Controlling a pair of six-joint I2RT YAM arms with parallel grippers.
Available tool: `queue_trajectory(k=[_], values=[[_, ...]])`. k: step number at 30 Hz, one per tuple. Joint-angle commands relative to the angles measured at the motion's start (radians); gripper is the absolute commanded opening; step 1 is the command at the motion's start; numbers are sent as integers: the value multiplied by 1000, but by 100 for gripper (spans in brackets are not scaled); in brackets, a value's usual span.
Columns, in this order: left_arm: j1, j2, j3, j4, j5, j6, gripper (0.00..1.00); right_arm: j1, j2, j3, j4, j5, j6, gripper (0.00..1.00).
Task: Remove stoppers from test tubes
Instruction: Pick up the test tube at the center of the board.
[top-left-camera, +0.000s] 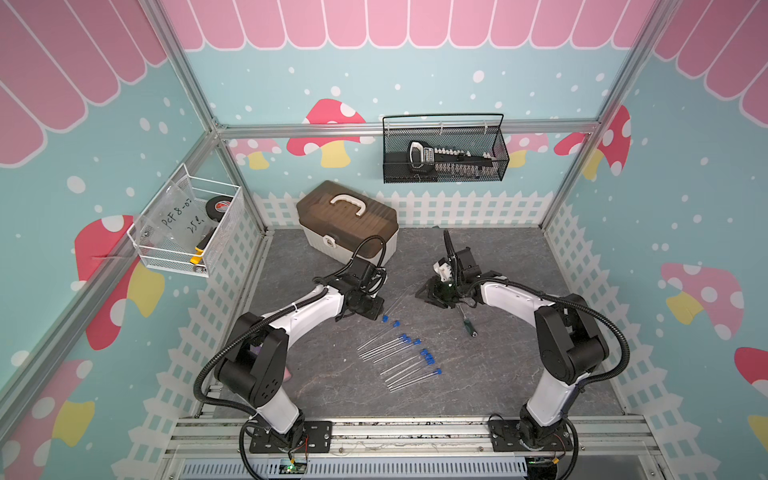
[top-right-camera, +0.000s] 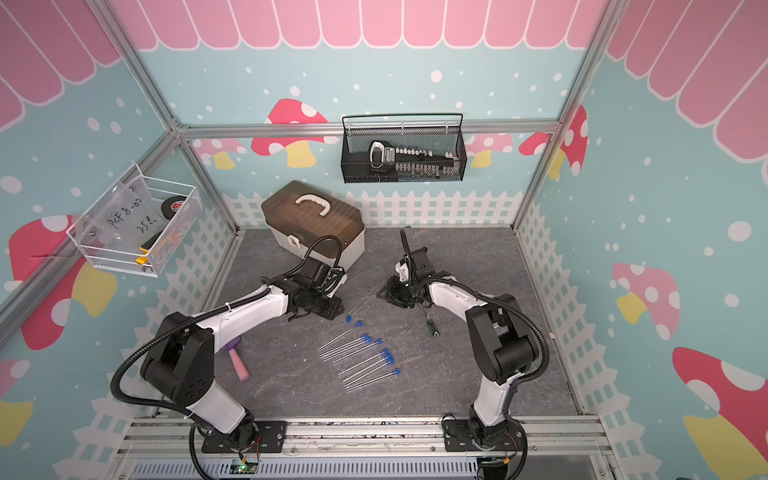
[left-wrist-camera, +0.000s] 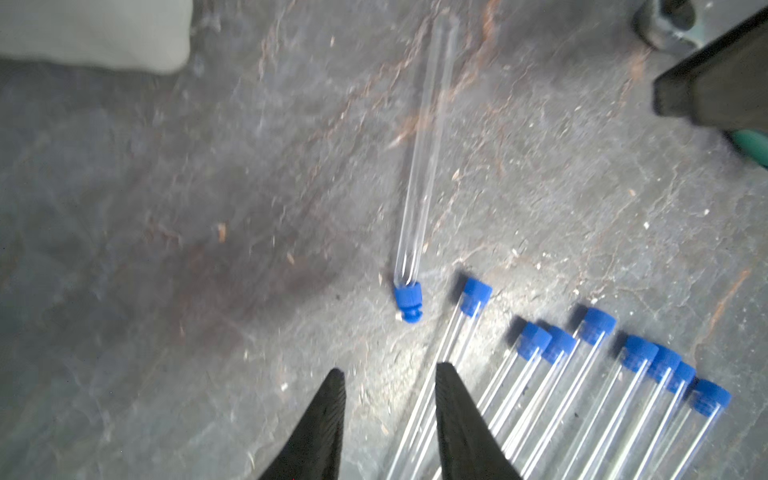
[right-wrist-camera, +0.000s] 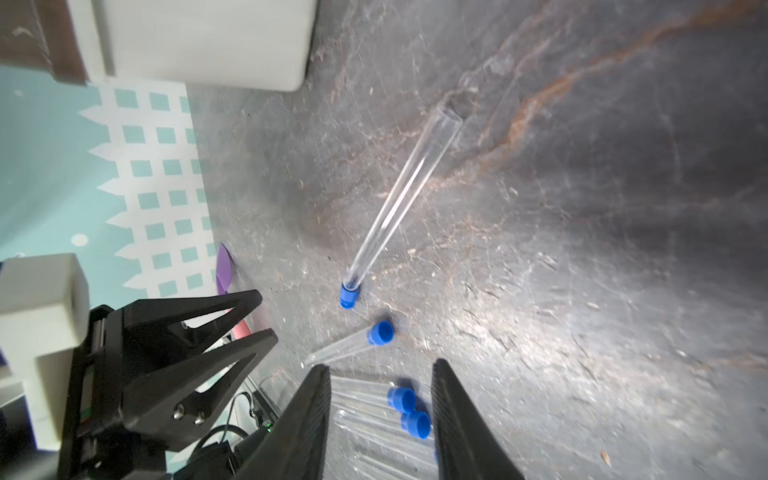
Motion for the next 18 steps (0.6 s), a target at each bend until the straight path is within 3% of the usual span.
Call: queue_trajectory(k=[1,6,10,18], values=[[-42,-41,-19,-112,-37,-84,34,10,-26,-50,-61,-17,-49,41],[-142,-28,-51,-123,-112,-108,34,9,-63,-94,-45,-38,-68,41],[-140,22,-47,-105,-152,-103,33,10,-99,-132,-41,-43,-74,41],[-147,82,-28,-58,-111,-79,32,10,-155,-184,-55,-30,-83,42]])
